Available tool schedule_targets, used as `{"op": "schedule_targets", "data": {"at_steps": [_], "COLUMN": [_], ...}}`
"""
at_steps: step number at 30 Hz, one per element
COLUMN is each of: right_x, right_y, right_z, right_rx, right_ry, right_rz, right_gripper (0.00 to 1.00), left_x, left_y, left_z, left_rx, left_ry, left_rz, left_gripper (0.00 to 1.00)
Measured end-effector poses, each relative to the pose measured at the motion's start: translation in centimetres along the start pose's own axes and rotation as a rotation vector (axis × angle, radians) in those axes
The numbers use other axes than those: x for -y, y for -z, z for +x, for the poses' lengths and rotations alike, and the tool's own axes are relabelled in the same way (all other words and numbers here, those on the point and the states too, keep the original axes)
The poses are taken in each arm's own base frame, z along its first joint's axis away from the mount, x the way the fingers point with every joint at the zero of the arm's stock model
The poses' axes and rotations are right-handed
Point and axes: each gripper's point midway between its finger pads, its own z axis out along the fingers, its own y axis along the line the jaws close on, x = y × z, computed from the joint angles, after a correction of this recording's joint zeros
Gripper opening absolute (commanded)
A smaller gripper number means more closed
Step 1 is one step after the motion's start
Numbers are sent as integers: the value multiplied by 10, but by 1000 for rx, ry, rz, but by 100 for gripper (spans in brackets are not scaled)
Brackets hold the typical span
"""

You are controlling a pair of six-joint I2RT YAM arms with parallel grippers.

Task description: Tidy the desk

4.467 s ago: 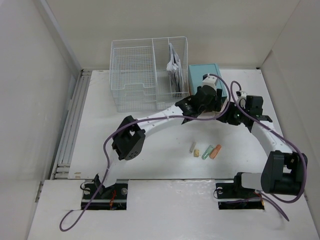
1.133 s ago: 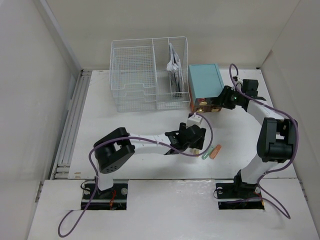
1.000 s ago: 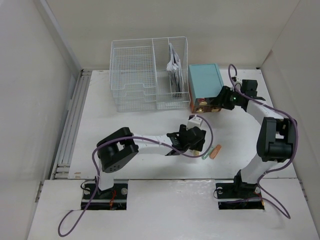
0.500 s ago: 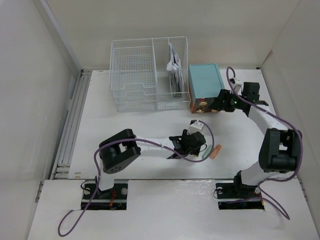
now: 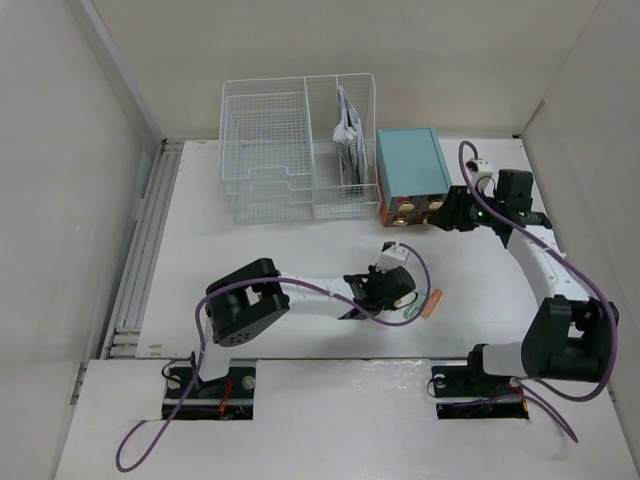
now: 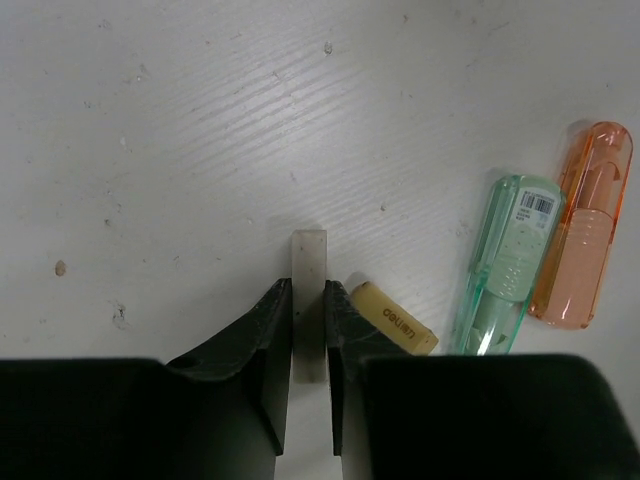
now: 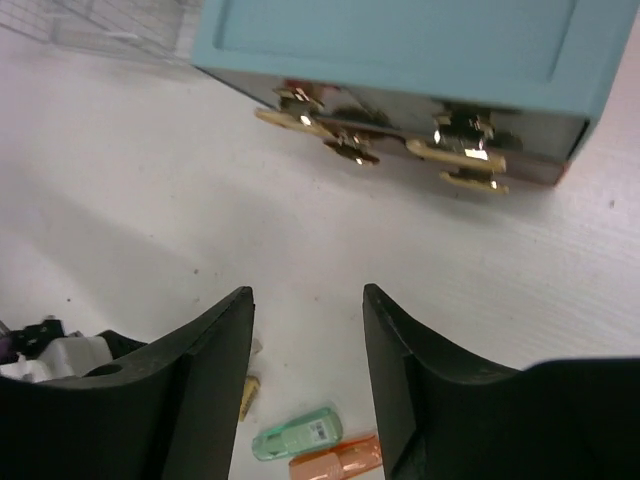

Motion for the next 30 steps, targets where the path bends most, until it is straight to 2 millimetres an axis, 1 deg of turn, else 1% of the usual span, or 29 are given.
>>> {"op": "schedule_targets", "data": {"at_steps": [1,6,7,8,9,12,17,20,22,24,30], "right_x": [3,20,24,27,30,41,60,73,78,81,84], "right_y": [-1,-6,-7,-8,-10,-17,-38,-53,-60,-64,-74], "right_z": [4,45,49,52,53,55,62,69,73,72,46], "right_rx": [-8,-87,-98,-106,-110,-112,-139,-159,-166,-156,-34], "right_ry": [-3,-71,-82,-93,-98,-118,-183,-226,-253,-275,-300], "right_rz": [11,81,94,107,117,139,165,173,181,186,179], "right_gripper": [51,51,53,58,61,65,65,65,65,65,64], "left_x": [0,-2,-3,-4,-3,-2,-1,-5,-9,-16,-31], "left_y": [0,3,6,10,15,39,89,111,118,122,117], "left_z": [0,-1,-2,-6,-11,-33,-76,-87,-87,-81,-49], "left_rx": [1,-1,-4,1,11,58,166,207,215,214,162], "left_ry": [1,5,4,6,13,44,128,172,191,205,218], "left_rz": [-1,-9,-12,-11,-5,25,104,141,150,154,134], "left_gripper": [0,0,0,0,0,0,0,0,0,0,0]}}
